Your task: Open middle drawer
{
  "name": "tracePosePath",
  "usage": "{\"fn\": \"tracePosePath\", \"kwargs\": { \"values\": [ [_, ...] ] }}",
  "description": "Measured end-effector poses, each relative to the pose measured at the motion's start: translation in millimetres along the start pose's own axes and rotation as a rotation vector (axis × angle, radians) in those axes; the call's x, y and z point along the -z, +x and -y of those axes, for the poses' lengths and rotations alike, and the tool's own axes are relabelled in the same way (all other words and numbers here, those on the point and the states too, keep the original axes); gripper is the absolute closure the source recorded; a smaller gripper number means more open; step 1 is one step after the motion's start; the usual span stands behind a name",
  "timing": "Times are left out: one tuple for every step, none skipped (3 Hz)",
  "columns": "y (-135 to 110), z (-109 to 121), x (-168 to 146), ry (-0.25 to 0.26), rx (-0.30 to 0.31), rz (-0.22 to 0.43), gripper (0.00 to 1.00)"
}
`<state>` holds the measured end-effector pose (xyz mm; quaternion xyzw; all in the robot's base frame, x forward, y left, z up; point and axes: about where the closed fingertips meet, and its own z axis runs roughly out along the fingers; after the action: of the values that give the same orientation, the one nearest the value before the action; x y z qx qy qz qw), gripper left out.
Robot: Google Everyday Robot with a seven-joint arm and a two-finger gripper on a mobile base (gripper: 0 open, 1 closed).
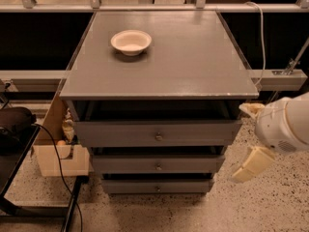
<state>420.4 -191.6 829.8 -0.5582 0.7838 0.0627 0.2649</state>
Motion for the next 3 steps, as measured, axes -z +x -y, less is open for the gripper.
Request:
{"fn": "tracePosePath", "kwargs": {
  "values": [
    [11.4,-21.9,-55.7,-0.058,0.01,0.022,0.0],
    [12.8,-23.7,-58.5,-0.063,0.007,0.024,0.0],
    [37.8,-54.4,-106.6,-0.143,-0.043,0.061,0.0]
  ]
}}
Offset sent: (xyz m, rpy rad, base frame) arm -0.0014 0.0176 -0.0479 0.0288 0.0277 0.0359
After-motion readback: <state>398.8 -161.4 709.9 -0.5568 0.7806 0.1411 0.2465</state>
